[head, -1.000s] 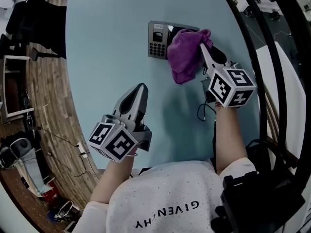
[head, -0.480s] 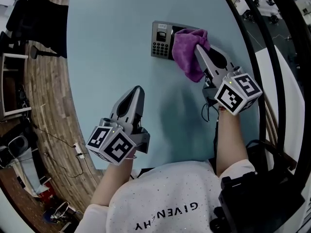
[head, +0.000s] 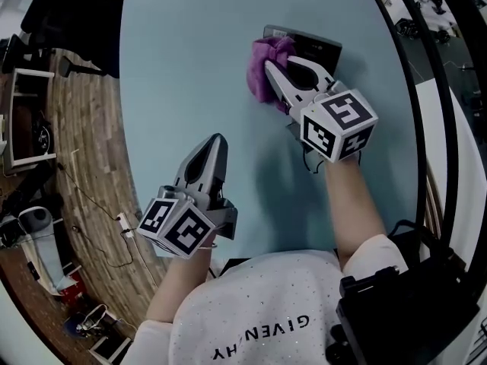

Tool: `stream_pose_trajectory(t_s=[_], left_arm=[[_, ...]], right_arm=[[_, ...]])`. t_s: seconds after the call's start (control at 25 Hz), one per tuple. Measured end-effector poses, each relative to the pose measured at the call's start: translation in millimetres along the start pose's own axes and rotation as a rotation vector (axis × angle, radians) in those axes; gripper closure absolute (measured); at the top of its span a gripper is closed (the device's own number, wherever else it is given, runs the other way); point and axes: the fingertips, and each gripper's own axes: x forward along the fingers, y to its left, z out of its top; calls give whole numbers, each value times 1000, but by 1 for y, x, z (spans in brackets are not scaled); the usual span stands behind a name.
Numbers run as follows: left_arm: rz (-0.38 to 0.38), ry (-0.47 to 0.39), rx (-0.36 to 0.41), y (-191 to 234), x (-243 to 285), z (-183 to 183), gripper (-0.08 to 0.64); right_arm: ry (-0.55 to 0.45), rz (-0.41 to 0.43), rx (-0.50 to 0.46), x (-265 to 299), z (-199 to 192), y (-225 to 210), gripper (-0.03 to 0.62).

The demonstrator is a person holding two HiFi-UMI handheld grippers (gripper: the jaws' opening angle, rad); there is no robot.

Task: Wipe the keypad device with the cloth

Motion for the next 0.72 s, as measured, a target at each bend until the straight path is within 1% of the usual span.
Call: stream_pose_trajectory(t_s=[0.08, 0.2, 0.28, 0.44, 0.72], left_arm=[[2, -6, -4, 0, -4, 6, 555], [3, -7, -16, 10, -7, 6, 555], [2, -4, -30, 18, -6, 1, 555], [-10, -4, -44, 14, -4, -6, 555], [-23, 0, -59, 18, -17, 6, 555]], right_arm=[[51, -43, -8, 8, -5, -6, 566], [136, -167, -25, 15, -22, -26, 566], [160, -225, -28, 17, -32, -37, 566], [149, -283, -25, 6, -34, -48, 568], [119, -365, -14, -6, -25, -45, 568]])
